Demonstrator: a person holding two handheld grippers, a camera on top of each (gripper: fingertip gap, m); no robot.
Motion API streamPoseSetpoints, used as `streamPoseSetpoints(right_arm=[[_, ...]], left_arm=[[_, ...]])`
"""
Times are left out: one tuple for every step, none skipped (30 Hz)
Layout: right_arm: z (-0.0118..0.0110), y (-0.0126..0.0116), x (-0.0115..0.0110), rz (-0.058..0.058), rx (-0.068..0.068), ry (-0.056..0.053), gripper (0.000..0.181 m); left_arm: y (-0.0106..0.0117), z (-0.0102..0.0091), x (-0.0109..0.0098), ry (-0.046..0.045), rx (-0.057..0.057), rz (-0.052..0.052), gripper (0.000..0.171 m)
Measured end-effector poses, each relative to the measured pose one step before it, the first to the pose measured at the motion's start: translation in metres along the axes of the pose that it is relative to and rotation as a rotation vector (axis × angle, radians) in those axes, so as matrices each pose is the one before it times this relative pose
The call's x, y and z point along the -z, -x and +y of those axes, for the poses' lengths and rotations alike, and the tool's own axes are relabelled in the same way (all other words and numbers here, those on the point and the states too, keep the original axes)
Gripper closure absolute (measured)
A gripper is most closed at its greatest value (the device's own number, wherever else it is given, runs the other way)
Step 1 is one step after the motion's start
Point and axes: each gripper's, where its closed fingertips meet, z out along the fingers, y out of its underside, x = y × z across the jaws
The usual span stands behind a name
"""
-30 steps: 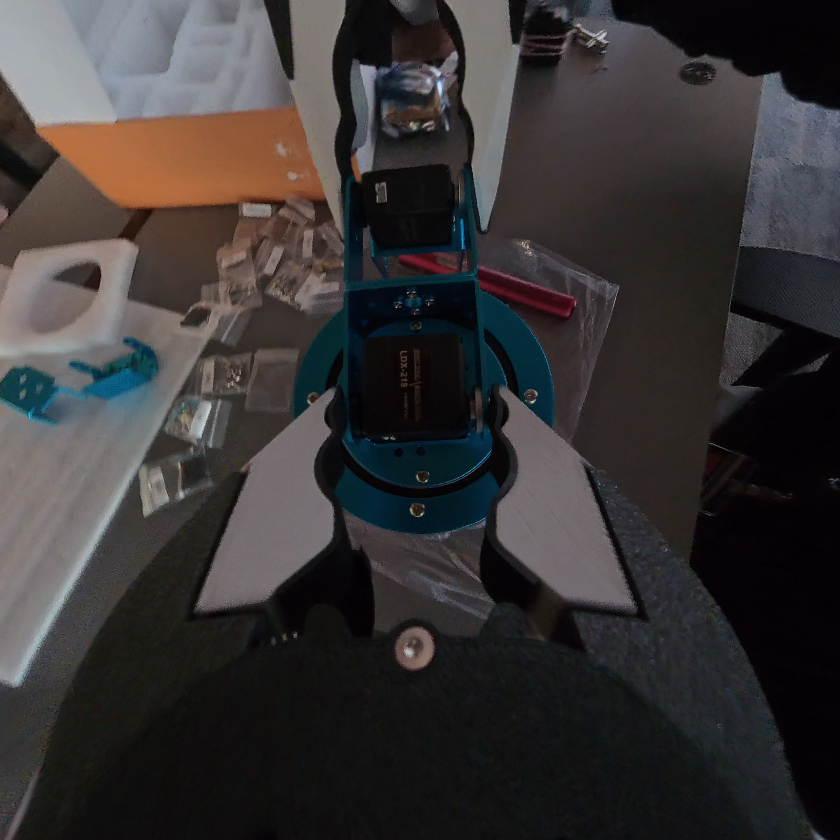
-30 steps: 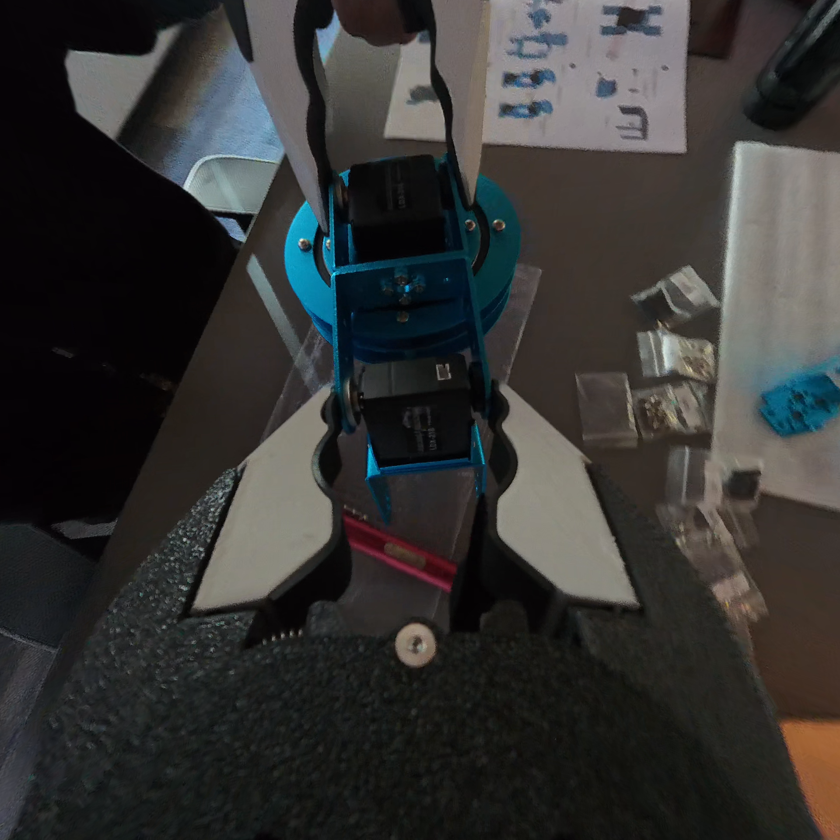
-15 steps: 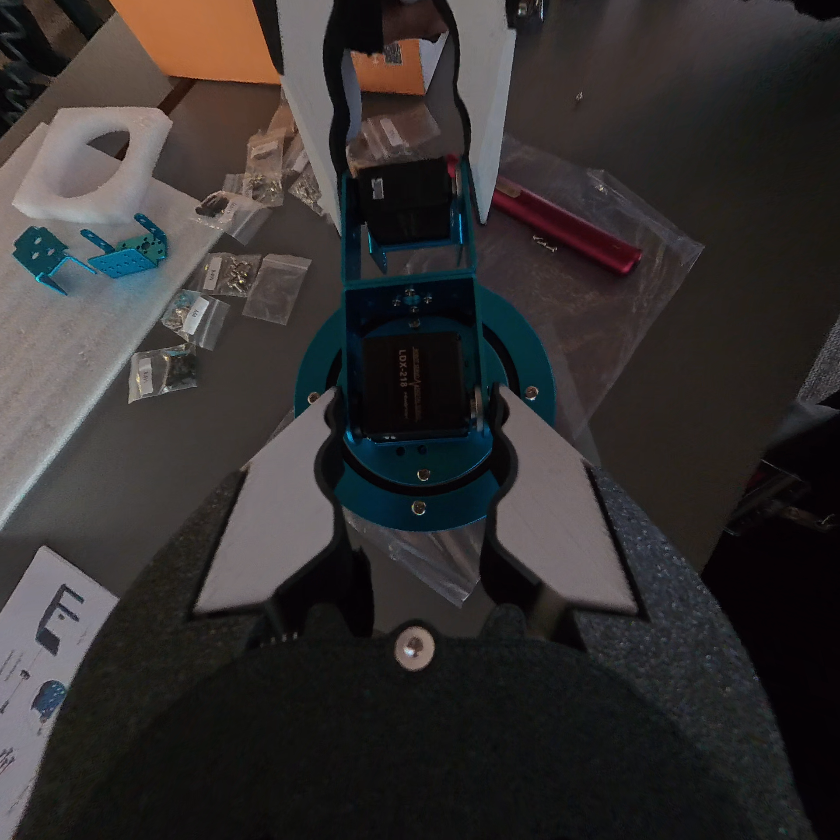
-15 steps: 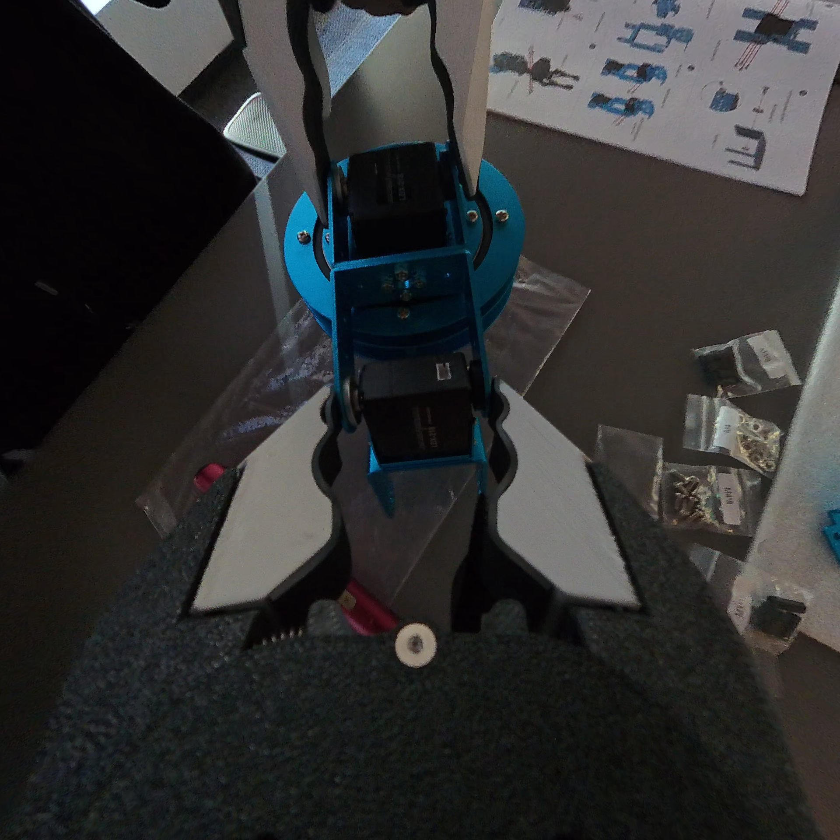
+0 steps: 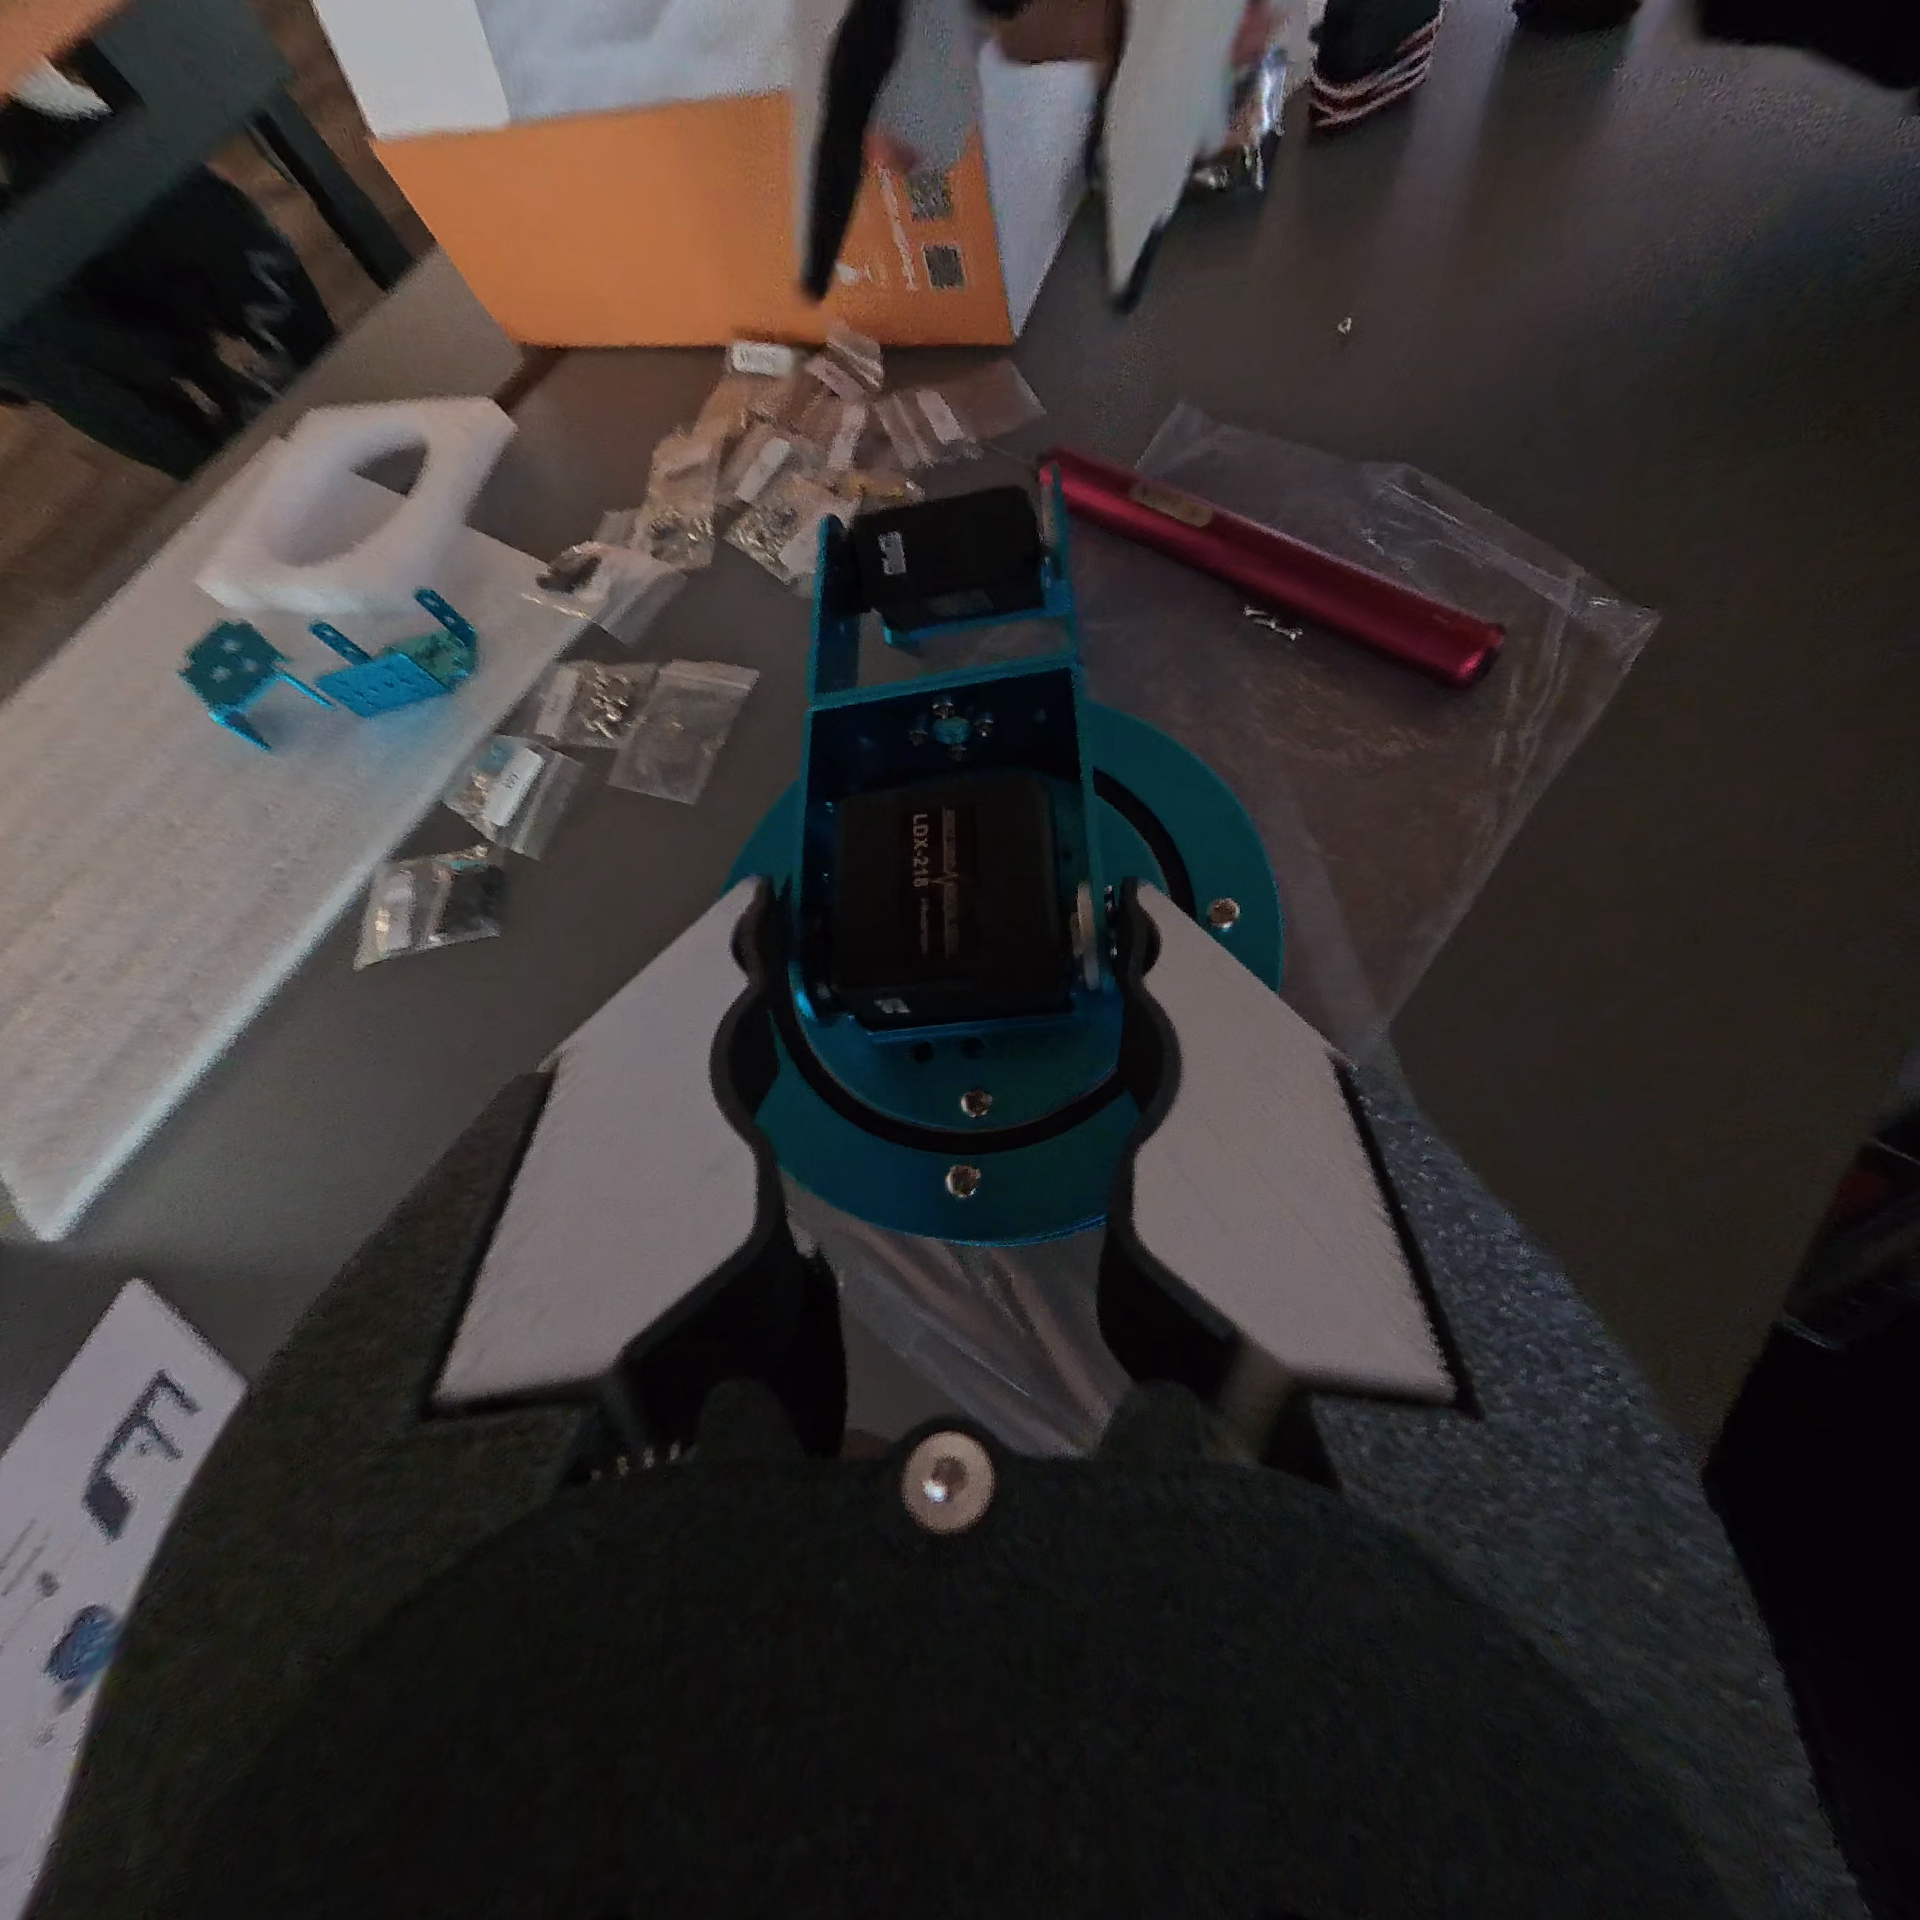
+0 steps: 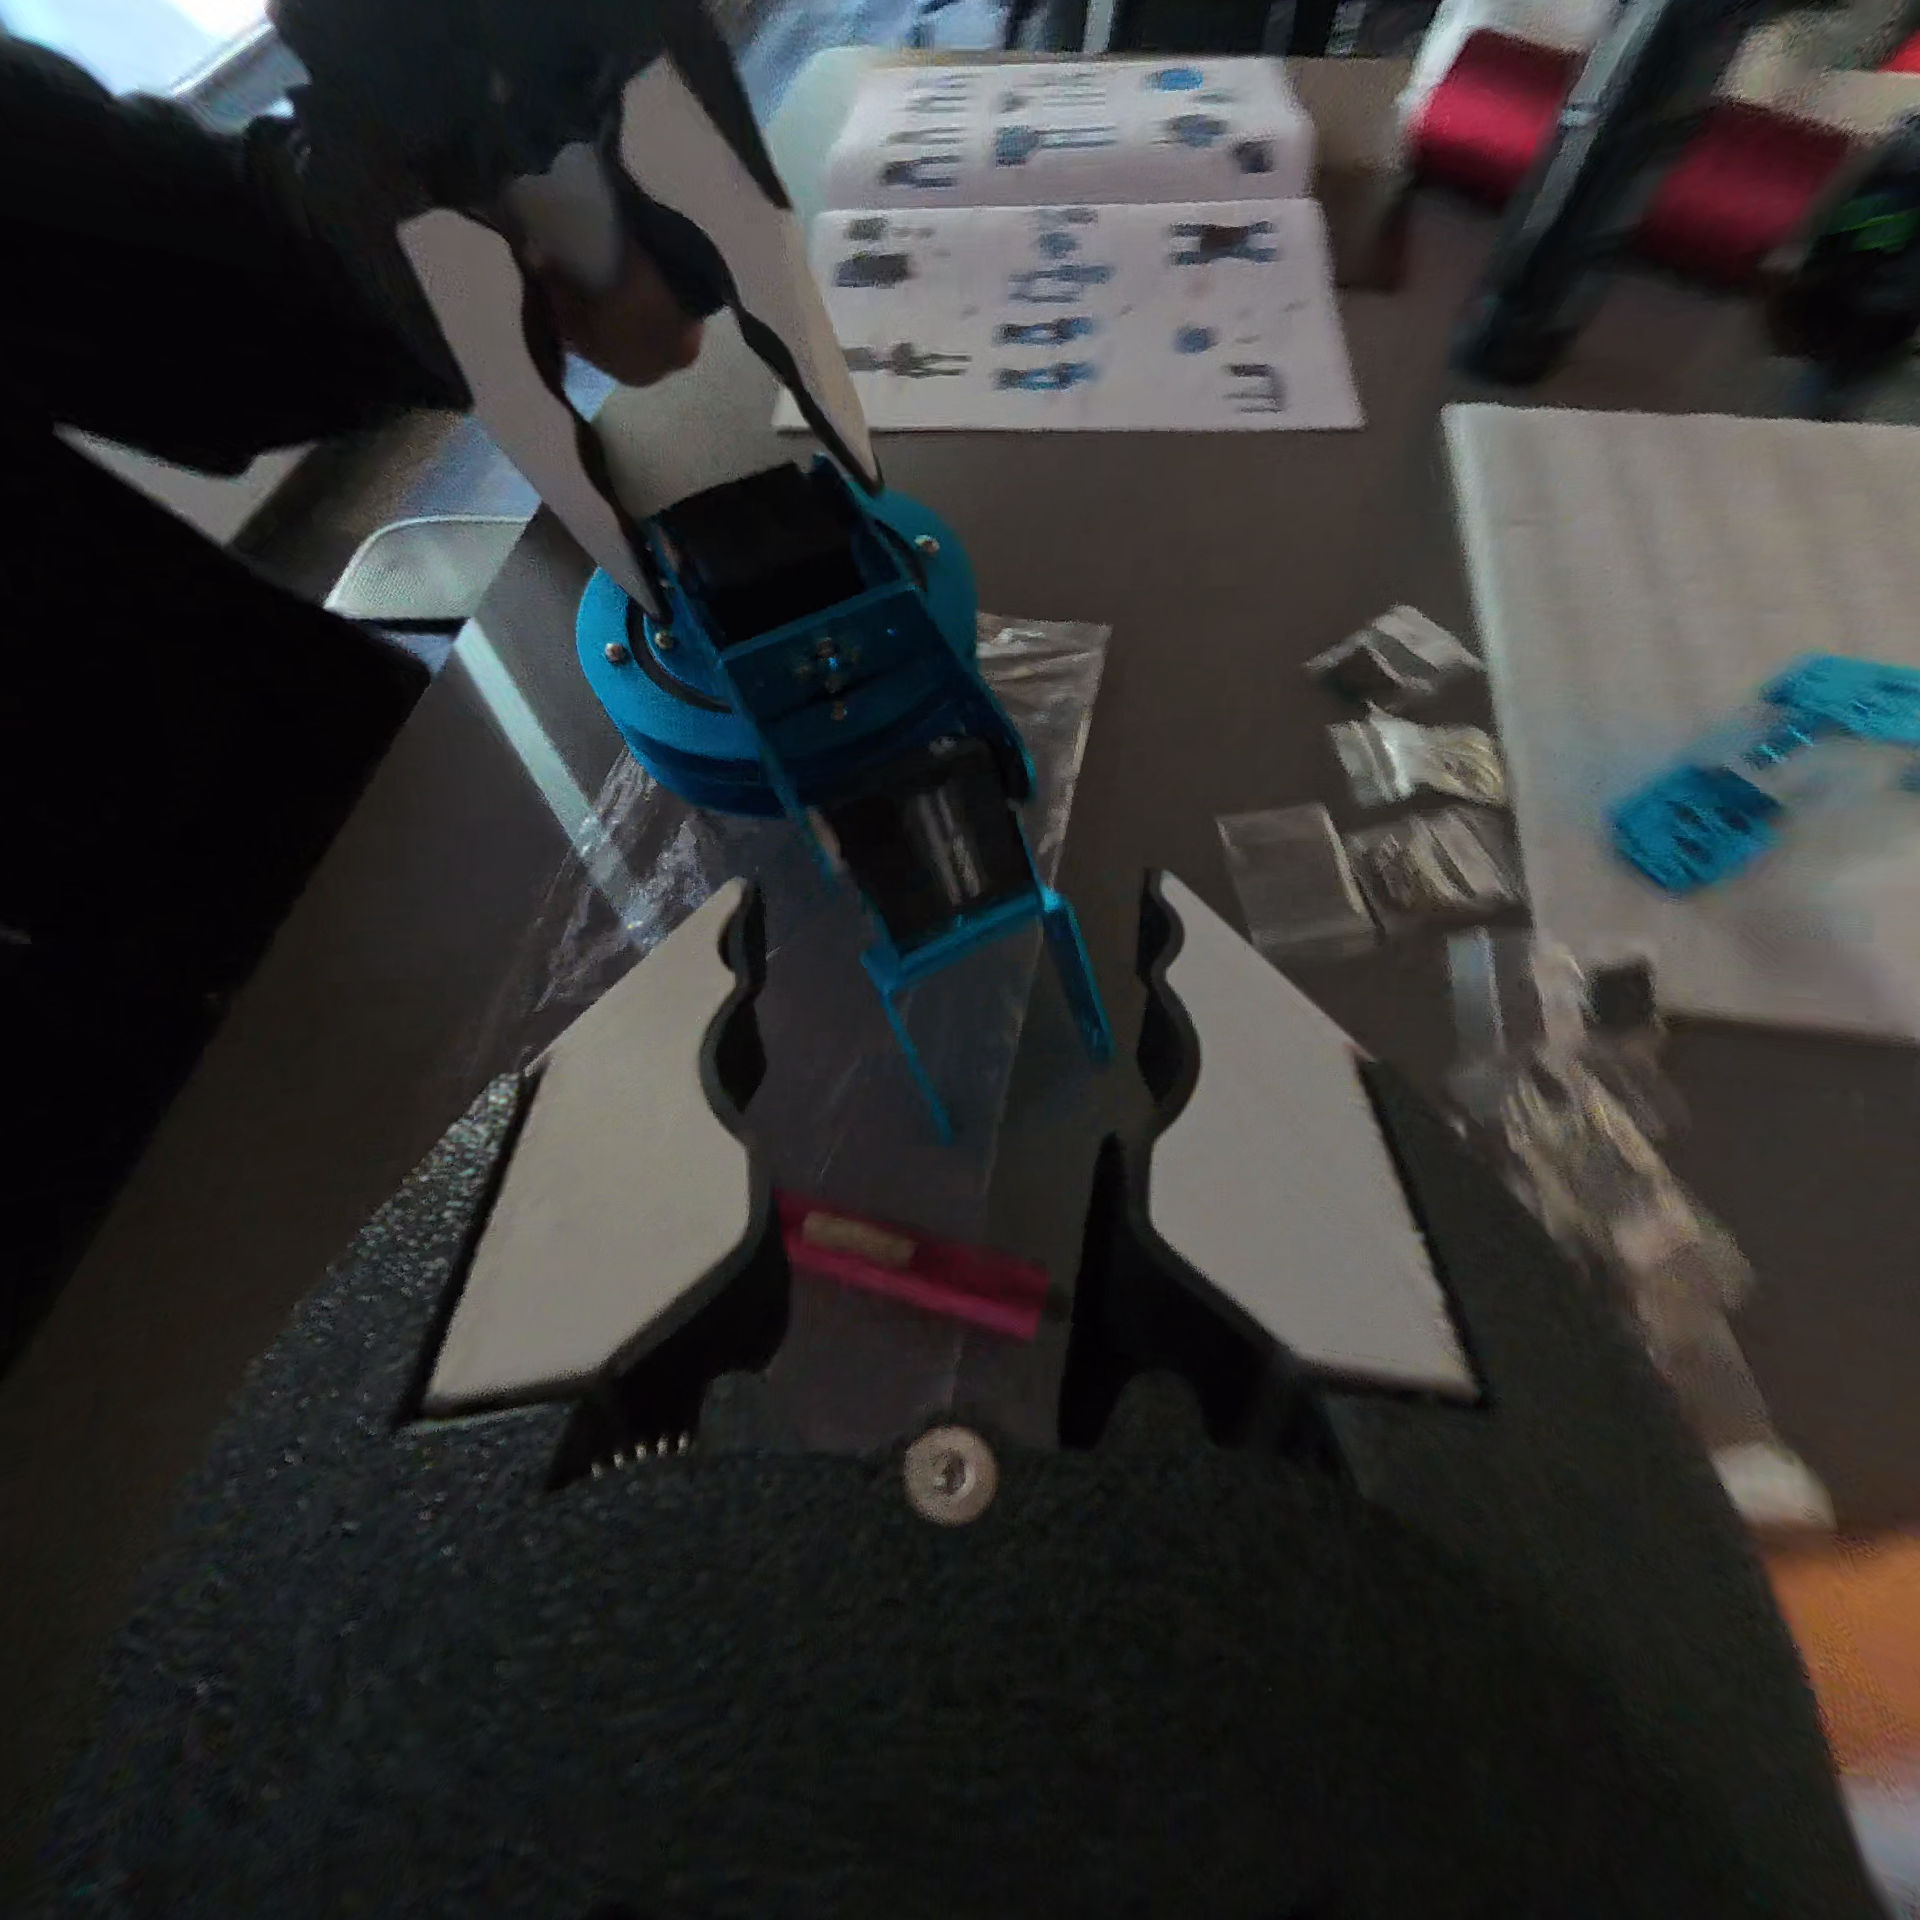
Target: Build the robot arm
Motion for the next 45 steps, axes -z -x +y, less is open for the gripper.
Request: streamPoseSetpoints(right_arm=[[0.00779, 0.00117, 0.01563, 0.0830, -0.0331, 0.0125, 0.107], [0.01276, -0.00050, 0.01616, 0.0991, -0.0373, 0.0330, 0.107], [0.01237, 0.00356, 0.01694, 0.0766, -0.0455, 0.0133, 0.107], [0.01080, 0.00351, 0.01765, 0.0767, -0.0701, -0.0115, 0.111], [0.01119, 0.00179, 0.01668, 0.0830, -0.0845, -0.0219, 0.116], [0.01149, 0.00506, 0.01361, 0.0684, -0.0724, -0.0288, 0.116], [0.01163, 0.00453, 0.00986, 0.0812, -0.0688, -0.0339, 0.120], [0.01211, 0.00528, 0.00551, 0.0796, -0.0736, -0.0268, 0.121], [0.01061, 0.01185, 0.00134, 0.0398, -0.0660, -0.0264, 0.119], [0.00701, 0.01299, -0.00223, 0.0279, -0.0749, -0.0380, 0.121], [0.00579, 0.01124, -0.00550, 0.0197, -0.0727, -0.0263, 0.124], [0.00434, 0.01058, -0.00880, 0.0034, -0.0632, -0.0159, 0.125], [0.00353, 0.00773, -0.01133, 0.0021, -0.0448, 0.0052, 0.122], [0.00072, 0.00343, -0.01256, 0.0181, -0.0251, 0.0109, 0.120], [-0.00096, 0.00179, -0.01278, 0.0229, -0.0084, 0.0154, 0.122], [-0.00052, -0.00056, -0.01181, 0.0311, 0.0032, 0.0330, 0.123], [-0.00127, -0.00225, -0.00999, 0.0360, 0.0126, 0.0336, 0.125], [-0.00175, -0.00564, -0.00818, 0.0509, 0.0187, 0.0239, 0.129], [0.00039, -0.00907, -0.00704, 0.0645, 0.0172, 0.0278, 0.133], [0.00221, -0.00622, -0.00644, 0.0429, 0.0018, 0.0307, 0.135], [0.00336, -0.00226, -0.00506, 0.0176, -0.0035, 0.0299, 0.135], [0.00342, -0.00177, -0.00392, 0.0202, 0.0013, 0.0245, 0.134], [0.00231, -0.00017, -0.00304, 0.0136, 0.0016, 0.0116, 0.135], [0.00276, -0.00123, -0.00291, 0.0182, 0.0055, 0.0178, 0.136], [0.00321, -0.00266, -0.00328, 0.0225, 0.0109, 0.0252, 0.136], [0.00214, -0.00147, -0.00322, 0.0121, 0.0080, 0.0177, 0.136], [0.00099, -0.00020, -0.00215, -0.0041, -0.0035, 0.0079, 0.143], [0.00186, -0.00048, -0.00163, -0.0074, -0.0064, 0.0108, 0.146], [-0.00102, -0.00148, 0.00020, -0.0023, -0.0027, -0.0096, 0.149], [-0.00016, -0.00062, 0.00019, -0.0098, -0.0102, -0.0006, 0.151], [0.00007, -0.00065, 0.00068, -0.0133, -0.0079, 0.0015, 0.153], [0.00036, -0.00065, 0.00118, -0.0162, -0.0078, 0.0025, 0.154], [0.00075, -0.00124, 0.00157, -0.0151, -0.0088, 0.0028, 0.155], [0.00068, -0.00109, 0.00189, -0.0163, -0.0079, 0.0024, 0.157], [0.00039, -0.00263, 0.00239, -0.0063, -0.0027, 0.0011, 0.159], [-0.00016, -0.00411, 0.00281, 0.0027, 0.0005, -0.0024, 0.159], [0.00007, -0.00404, 0.00330, 0.0037, 0.0056, -0.0004, 0.160], [-0.00047, -0.00366, 0.00408, 0.0013, 0.0081, -0.0049, 0.161], [-0.00047, -0.00292, 0.00475, -0.0056, 0.0064, -0.0078, 0.162], [-0.00033, -0.00215, 0.00565, -0.0122, 0.0044, -0.0091, 0.163], [-0.00058, -0.00136, 0.00671, -0.0177, 0.0029, -0.0136, 0.163], [-0.00012, -0.00126, 0.00751, -0.0186, 0.0062, -0.0122, 0.162], [0.00140, -0.00215, 0.00737, -0.0162, 0.0076, -0.0045, 0.162], [0.00244, -0.00236, 0.00690, -0.0153, 0.0150, 0.0001, 0.163], [0.00293, -0.00243, 0.00652, -0.0120, 0.0152, 0.0010, 0.163]], left_arm=[[0.00172, -0.00115, 0.00350, -0.02049, -0.0158, -0.0279, 0.103], [0.00101, -0.00175, 0.00558, -0.02313, -0.0097, -0.0263, 0.100], [0.00096, -0.00481, 0.00857, -0.04338, 0.0062, -0.0269, 0.100], [-0.00020, -0.00658, 0.01072, -0.05497, 0.0275, -0.0166, 0.100], [-0.00237, -0.00635, 0.01135, -0.05325, 0.0476, -0.0031, 0.100], [-0.00411, -0.00596, 0.01093, -0.05225, 0.0572, 0.0024, 0.101], [-0.00454, -0.00417, 0.00971, -0.04837, 0.0611, -0.0031, 0.104], [-0.00565, -0.00234, 0.00804, -0.04610, 0.0577, -0.0034, 0.106], [-0.00784, 0.00058, 0.00613, -0.03702, 0.0476, 0.0054, 0.108], [-0.00921, 0.00319, 0.00454, -0.02695, 0.0416, 0.0093, 0.109], [-0.01027, 0.00516, 0.00318, -0.01904, 0.0317, 0.0142, 0.110], [-0.01072, 0.00671, 0.00225, -0.00631, 0.0107, 0.0181, 0.112], [-0.00807, 0.00683, 0.00175, 0.00258, -0.0092, 0.0046, 0.113], [-0.00359, 0.00516, 0.00188, -0.00166, -0.0217, -0.0215, 0.114], [-0.00064, 0.00331, 0.00235, -0.00803, -0.0261, -0.0369, 0.116], [-0.00022, 0.00291, 0.00278, -0.00418, -0.0204, -0.0344, 0.117], [-0.00128, 0.00331, 0.00314, 0.00322, -0.0097, -0.0214, 0.117], [-0.00256, 0.00298, 0.00367, 0.00010, -0.0006, -0.0066, 0.116], [-0.00299, 0.00239, 0.00390, -0.00726, 0.0055, 0.0039, 0.116], [-0.00305, 0.00266, 0.00351, -0.00700, 0.0077, 0.0113, 0.117], [-0.00179, 0.00284, 0.00263, -0.00239, 0.0081, 0.0121, 0.117], [0.00063, 0.00226, 0.00198, 0.00160, 0.0105, 0.0043, 0.116], [0.00175, 0.00148, 0.00155, 0.00551, 0.0094, 0.0043, 0.116], [0.00185, 0.00025, 0.00118, 0.00443, 0.0048, 0.0098, 0.117], [0.00215, -0.00072, 0.00084, 0.00217, -0.0007, 0.0117, 0.117], [0.00240, -0.00150, 0.00035, 0.00129, -0.0081, 0.0119, 0.117], [0.00215, -0.00225, -0.00031, 0.00056, -0.0172, 0.0140, 0.116], [0.00233, -0.00309, -0.00101, 0.00074, -0.0244, 0.0107, 0.116], [0.00281, -0.00423, -0.00172, -0.00107, -0.0316, 0.0044, 0.116], [0.00272, -0.00527, -0.00246, -0.00354, -0.0356, 0.0021, 0.116], [0.00172, -0.00591, -0.00359, -0.00303, -0.0375, 0.0045, 0.117], [0.00096, -0.00658, -0.00472, -0.00224, -0.0411, 0.0064, 0.116], [-0.00056, -0.00631, -0.00572, 0.00073, -0.0520, 0.0132, 0.117], [-0.00144, -0.00528, -0.00702, 0.00864, -0.0668, 0.0169, 0.117], [0.00021, -0.00436, -0.00823, 0.01676, -0.0712, 0.0045, 0.117], [0.00041, -0.00324, -0.00959, 0.02487, -0.0672, -0.0004, 0.117], [-0.00098, -0.00251, -0.01115, 0.03427, -0.0578, 0.0045, 0.118], [-0.00362, -0.00239, -0.01262, 0.04227, -0.0490, 0.0167, 0.119], [-0.00338, -0.00412, -0.01367, 0.03670, -0.0467, 0.0064, 0.119], [-0.00359, -0.00640, -0.01410, 0.02501, -0.0539, -0.0032, 0.119], [-0.00712, -0.00699, -0.01457, 0.02079, -0.0640, 0.0108, 0.118], [-0.00658, -0.00728, -0.01577, 0.01910, -0.0660, 0.0041, 0.118], [-0.00468, -0.00549, -0.01684, 0.02281, -0.0704, -0.0039, 0.118], [-0.00141, -0.00247, -0.01781, 0.03945, -0.0762, -0.0205, 0.118], [0.00106, -0.00277, -0.01802, 0.03747, -0.0830, -0.0383, 0.118]])
